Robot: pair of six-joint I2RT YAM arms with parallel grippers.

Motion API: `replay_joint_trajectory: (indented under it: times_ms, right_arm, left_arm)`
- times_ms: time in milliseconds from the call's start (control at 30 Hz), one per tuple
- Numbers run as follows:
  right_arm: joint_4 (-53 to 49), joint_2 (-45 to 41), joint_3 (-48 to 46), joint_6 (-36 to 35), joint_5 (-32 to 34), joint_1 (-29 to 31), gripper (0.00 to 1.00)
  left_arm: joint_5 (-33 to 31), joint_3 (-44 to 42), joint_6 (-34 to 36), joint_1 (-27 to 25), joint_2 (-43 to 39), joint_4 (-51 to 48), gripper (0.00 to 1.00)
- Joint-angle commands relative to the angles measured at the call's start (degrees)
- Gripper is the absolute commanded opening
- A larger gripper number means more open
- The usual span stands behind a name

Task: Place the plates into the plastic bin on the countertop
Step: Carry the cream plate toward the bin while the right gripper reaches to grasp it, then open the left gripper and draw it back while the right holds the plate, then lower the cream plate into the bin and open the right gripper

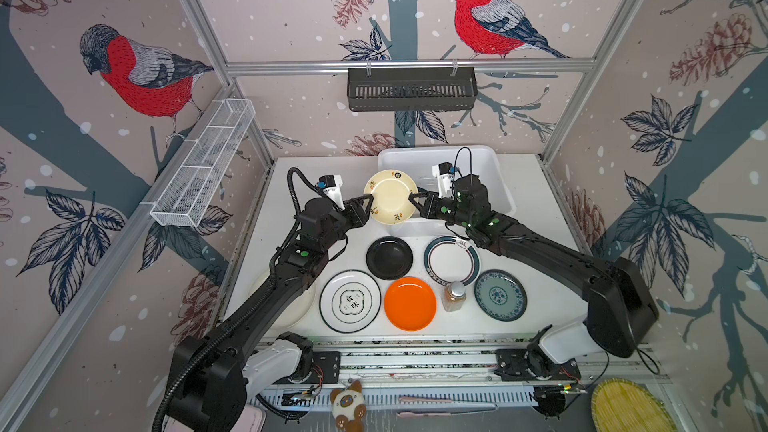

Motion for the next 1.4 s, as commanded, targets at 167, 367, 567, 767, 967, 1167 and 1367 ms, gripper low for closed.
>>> replay_joint_trajectory:
  times_ms: [167,367,567,767,967,1167,1367]
  right_arm:
    - [0.4,0.1,1.7,0.2,-0.1,-2.6,0.00]
    - [-3.5,-0.3,2.9,-1.7,5.5,-5.9,0.00]
    - [-9.6,4.0,5.9,-3.5,10.3,-12.1,0.00]
    - [-14.1,11.1,11.4,-7.4,8.9,-14.2,0.00]
    - [-20.0,19.5,18.0,-10.8,9.3,-13.2,0.00]
    - [-21.4,25.8,21.0,-12.6,10.1,-13.3,0.00]
    - [-21.6,30.8,22.9,-12.9,7.1,-13.3,0.00]
  left_arm:
    - [-2.8,-1.7,2.5,0.0,-3.4,3.2,0.94]
    - [-5.7,-1.9,2.9,0.0,-4.4,1.5,0.98]
    - [-5.8,-1.5,2.7,0.0,-4.1,0.8,0.98]
    - [-8.1,-0.1,3.6,0.0,-4.6,-1.9,0.98]
    - [-8.6,-0.1,4.0,0.0,-4.4,-1.8,0.98]
    - [-9.2,1.1,4.7,0.0,-4.3,-3.4,0.98]
    - [-9.9,1.1,5.0,0.0,-4.2,-3.6,0.98]
